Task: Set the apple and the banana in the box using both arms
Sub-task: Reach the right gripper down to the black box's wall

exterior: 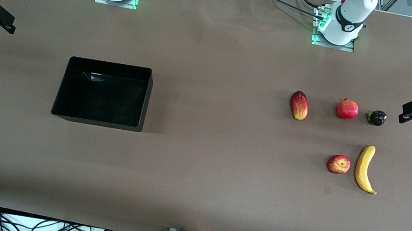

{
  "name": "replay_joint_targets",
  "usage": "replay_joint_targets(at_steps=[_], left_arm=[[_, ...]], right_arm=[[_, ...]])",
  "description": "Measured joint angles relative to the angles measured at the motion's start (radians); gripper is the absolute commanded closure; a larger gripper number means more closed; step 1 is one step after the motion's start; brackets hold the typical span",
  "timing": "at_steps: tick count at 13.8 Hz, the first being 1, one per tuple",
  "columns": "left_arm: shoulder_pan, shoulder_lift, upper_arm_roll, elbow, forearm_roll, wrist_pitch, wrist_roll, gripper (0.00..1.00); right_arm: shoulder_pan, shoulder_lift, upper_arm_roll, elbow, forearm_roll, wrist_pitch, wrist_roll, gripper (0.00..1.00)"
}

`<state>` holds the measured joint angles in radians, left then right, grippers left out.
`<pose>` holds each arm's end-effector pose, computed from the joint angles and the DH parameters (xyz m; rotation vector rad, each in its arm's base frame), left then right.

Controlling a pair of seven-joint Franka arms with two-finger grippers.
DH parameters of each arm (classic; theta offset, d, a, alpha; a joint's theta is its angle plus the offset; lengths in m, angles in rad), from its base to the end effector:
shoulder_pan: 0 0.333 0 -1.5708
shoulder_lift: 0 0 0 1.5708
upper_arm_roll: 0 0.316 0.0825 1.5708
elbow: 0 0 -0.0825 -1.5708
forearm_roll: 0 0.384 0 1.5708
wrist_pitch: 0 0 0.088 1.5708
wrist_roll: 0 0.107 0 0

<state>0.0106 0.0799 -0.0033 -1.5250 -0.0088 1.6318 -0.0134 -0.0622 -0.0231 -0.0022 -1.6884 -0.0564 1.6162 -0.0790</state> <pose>0.5849 0.0035 0.6062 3.1320 0.0331 0.0421 0.5464 -0.0411 0.5857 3.0878 0.0286 -0.0818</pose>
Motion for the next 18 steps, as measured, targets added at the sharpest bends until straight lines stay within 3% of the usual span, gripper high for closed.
replay_joint_targets(at_steps=[18], left_arm=[[0.000, 0.001, 0.000, 0.000, 0.000, 0.000, 0.000, 0.00]], right_arm=[[0.000, 0.022, -0.001, -0.037, -0.014, -0.059, 0.004, 0.00]])
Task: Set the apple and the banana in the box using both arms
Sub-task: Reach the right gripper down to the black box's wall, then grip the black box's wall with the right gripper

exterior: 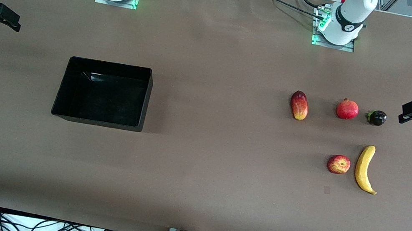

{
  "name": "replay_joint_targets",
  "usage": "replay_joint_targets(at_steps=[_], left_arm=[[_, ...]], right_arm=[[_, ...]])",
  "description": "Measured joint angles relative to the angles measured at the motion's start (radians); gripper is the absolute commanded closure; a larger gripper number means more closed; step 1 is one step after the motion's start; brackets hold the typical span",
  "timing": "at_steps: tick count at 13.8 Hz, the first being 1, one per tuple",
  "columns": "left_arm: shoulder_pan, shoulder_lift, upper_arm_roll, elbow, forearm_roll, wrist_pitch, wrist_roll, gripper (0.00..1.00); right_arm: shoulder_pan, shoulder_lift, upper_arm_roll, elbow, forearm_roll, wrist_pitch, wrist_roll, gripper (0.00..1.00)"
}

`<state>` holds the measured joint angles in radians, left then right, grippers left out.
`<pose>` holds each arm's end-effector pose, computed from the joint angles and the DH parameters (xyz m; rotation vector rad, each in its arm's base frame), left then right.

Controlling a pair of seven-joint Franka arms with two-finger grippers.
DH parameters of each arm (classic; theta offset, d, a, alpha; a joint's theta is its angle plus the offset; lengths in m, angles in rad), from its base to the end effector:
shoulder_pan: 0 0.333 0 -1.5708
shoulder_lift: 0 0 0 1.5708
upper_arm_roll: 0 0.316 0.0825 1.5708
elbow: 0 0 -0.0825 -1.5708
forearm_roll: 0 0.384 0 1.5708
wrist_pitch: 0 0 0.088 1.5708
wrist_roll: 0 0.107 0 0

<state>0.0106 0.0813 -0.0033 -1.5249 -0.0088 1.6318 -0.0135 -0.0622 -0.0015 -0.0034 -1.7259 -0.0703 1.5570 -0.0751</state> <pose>0.5853 0.0035 0.6054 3.1320 0.0333 0.0401 0.5414 -0.0432 0.5520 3.0719 0.0222 -0.2647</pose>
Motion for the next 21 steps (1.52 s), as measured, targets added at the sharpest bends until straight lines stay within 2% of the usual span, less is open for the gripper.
replay_joint_targets(at_steps=[2, 4, 12, 14, 18, 20, 21], left_arm=[[0.000, 0.001, 0.000, 0.000, 0.000, 0.000, 0.000, 0.00], [0.000, 0.001, 0.000, 0.000, 0.000, 0.000, 0.000, 0.00], [0.000, 0.007, 0.000, 0.000, 0.000, 0.000, 0.000, 0.00], [0.000, 0.007, 0.000, 0.000, 0.000, 0.000, 0.000, 0.00], [0.000, 0.008, 0.000, 0.000, 0.000, 0.000, 0.000, 0.00], [0.000, 0.008, 0.000, 0.000, 0.000, 0.000, 0.000, 0.00], [0.000, 0.008, 0.000, 0.000, 0.000, 0.000, 0.000, 0.00]], right_arm=[[0.000, 0.024, -0.001, -0.048, -0.002, 0.036, 0.042, 0.00], [0.002, 0.038, -0.001, -0.106, -0.002, 0.128, 0.079, 0.00], [0.009, 0.056, 0.000, -0.499, -0.002, 0.731, 0.092, 0.00], [0.009, 0.088, -0.001, -0.542, -0.002, 0.799, 0.092, 0.00], [0.009, 0.170, -0.002, -0.559, -0.002, 0.920, 0.092, 0.02], [0.009, 0.198, -0.002, -0.597, -0.002, 1.002, 0.092, 0.17], [0.009, 0.209, -0.002, -0.616, -0.002, 1.034, 0.092, 0.47]])
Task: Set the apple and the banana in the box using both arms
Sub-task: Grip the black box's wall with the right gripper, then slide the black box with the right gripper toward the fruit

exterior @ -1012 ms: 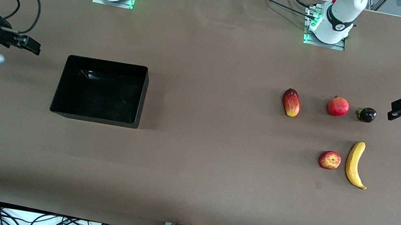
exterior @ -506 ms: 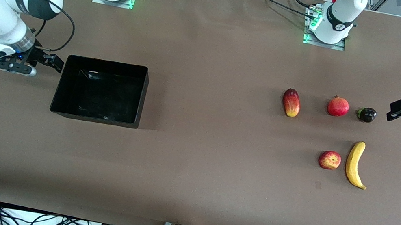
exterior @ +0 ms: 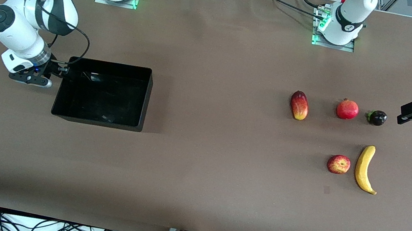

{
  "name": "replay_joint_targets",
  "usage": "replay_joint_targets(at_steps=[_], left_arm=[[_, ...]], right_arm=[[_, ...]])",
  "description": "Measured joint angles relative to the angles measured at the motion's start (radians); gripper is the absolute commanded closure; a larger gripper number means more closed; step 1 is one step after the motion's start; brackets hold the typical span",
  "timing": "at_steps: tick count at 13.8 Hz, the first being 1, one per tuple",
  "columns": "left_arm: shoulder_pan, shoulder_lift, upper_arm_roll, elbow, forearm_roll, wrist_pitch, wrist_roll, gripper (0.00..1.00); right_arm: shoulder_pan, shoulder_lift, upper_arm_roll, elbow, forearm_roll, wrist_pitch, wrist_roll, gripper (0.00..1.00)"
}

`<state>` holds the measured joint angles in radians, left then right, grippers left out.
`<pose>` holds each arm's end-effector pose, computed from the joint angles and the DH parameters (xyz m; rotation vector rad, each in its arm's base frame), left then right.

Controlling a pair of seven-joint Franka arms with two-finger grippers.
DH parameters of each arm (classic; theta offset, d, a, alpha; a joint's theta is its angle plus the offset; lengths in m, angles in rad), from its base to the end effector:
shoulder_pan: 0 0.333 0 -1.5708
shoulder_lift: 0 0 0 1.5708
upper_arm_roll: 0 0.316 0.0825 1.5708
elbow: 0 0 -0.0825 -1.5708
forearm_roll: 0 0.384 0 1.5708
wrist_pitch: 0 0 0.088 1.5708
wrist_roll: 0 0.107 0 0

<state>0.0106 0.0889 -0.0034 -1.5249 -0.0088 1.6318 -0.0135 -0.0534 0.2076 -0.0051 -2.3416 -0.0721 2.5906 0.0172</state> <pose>0.5873 0.0034 0.6009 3.1322 0.0332 0.0281 0.5202 -0.0291 0.2494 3.1000 -0.0231 0.0628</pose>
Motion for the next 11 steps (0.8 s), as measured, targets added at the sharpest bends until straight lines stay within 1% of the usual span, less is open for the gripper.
replay_joint_targets(at_steps=[1, 2, 7, 11], left_arm=[[0.000, 0.000, 0.000, 0.000, 0.000, 0.000, 0.000, 0.00], [0.000, 0.000, 0.000, 0.000, 0.000, 0.000, 0.000, 0.00], [0.000, 0.000, 0.000, 0.000, 0.000, 0.000, 0.000, 0.00], [0.000, 0.000, 0.000, 0.000, 0.000, 0.000, 0.000, 0.00]], right_arm=[[0.000, 0.012, 0.000, -0.012, 0.000, 0.018, 0.000, 0.77], [0.000, 0.023, 0.000, -0.017, 0.000, 0.030, 0.000, 0.99], [0.000, 0.054, 0.000, -0.018, 0.006, 0.043, 0.002, 1.00], [0.001, 0.055, 0.005, -0.013, 0.007, 0.053, 0.000, 1.00]])
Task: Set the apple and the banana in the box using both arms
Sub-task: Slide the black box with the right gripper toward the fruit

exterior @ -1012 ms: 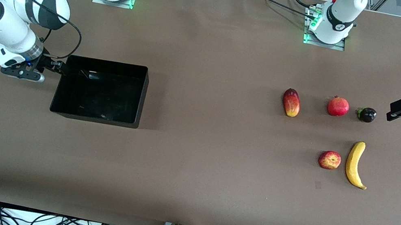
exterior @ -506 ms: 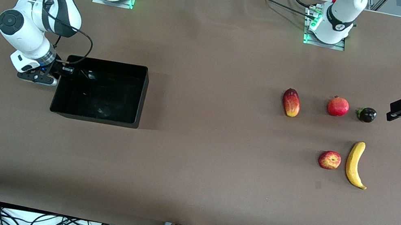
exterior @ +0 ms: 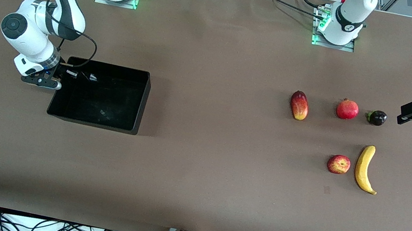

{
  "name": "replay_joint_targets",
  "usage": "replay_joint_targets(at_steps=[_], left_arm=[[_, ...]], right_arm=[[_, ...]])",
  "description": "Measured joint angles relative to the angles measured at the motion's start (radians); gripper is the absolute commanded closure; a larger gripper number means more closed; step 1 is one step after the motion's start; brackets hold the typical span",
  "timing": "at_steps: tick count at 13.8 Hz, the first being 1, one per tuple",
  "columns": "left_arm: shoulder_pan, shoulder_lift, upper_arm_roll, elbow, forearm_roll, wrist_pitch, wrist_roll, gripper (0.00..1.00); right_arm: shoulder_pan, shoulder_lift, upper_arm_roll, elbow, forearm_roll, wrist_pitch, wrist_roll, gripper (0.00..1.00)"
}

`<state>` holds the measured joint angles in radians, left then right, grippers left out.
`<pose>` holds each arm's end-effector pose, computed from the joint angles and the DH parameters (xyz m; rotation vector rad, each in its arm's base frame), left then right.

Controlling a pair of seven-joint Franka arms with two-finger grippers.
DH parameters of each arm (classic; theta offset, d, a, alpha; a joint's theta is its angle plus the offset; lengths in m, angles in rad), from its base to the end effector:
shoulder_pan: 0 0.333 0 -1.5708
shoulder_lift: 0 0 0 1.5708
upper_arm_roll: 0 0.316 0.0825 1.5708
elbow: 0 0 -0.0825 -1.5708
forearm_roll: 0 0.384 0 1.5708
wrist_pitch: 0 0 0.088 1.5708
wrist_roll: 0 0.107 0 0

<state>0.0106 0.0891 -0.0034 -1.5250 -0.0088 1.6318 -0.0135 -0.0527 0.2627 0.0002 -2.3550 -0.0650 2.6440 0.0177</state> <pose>0.5874 0.0034 0.6008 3.1322 0.0332 0.0277 0.5154 -0.0254 0.2208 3.1091 -0.0210 0.0400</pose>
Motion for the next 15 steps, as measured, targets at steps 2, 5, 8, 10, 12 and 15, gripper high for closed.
replay_joint_targets(at_steps=[2, 5, 8, 10, 12, 15], left_arm=[[0.000, 0.000, 0.000, 0.000, 0.000, 0.000, 0.000, 0.00], [0.000, 0.000, 0.000, 0.000, 0.000, 0.000, 0.000, 0.00], [0.000, 0.000, 0.000, 0.000, 0.000, 0.000, 0.000, 0.00], [0.000, 0.000, 0.000, 0.000, 0.000, 0.000, 0.000, 0.00], [0.000, 0.000, 0.000, 0.000, 0.000, 0.000, 0.000, 0.00], [0.000, 0.000, 0.000, 0.000, 0.000, 0.000, 0.000, 0.00]], right_arm=[[0.001, -0.008, 0.021, 0.017, 0.000, 0.001, 0.000, 1.00], [0.003, -0.033, 0.092, 0.075, 0.007, -0.041, 0.025, 1.00], [0.011, -0.039, 0.200, 0.224, 0.059, -0.222, 0.145, 1.00], [0.059, -0.039, 0.259, 0.337, 0.067, -0.315, 0.280, 1.00], [0.158, -0.021, 0.275, 0.431, 0.069, -0.354, 0.385, 1.00], [0.314, 0.116, 0.277, 0.602, 0.071, -0.357, 0.437, 1.00]])
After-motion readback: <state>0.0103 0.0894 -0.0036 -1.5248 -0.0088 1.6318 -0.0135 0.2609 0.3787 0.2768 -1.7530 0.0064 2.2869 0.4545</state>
